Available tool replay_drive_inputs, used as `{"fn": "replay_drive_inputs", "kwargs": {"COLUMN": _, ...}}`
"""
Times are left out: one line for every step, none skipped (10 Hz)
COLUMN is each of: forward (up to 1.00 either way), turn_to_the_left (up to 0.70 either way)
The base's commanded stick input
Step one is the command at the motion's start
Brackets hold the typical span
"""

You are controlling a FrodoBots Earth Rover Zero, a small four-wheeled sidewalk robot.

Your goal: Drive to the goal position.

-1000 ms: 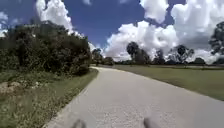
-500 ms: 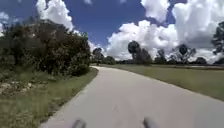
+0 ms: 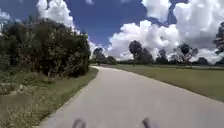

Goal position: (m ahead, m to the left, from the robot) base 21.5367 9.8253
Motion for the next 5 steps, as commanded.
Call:
{"fn": "replay_drive_inputs", "kwargs": {"forward": 0.7, "turn_to_the_left": 0.0}}
{"fn": "replay_drive_inputs", "kwargs": {"forward": 0.7, "turn_to_the_left": 0.0}}
{"fn": "replay_drive_inputs", "kwargs": {"forward": 0.7, "turn_to_the_left": 0.0}}
{"fn": "replay_drive_inputs", "kwargs": {"forward": 0.7, "turn_to_the_left": 0.0}}
{"fn": "replay_drive_inputs", "kwargs": {"forward": 0.7, "turn_to_the_left": 0.0}}
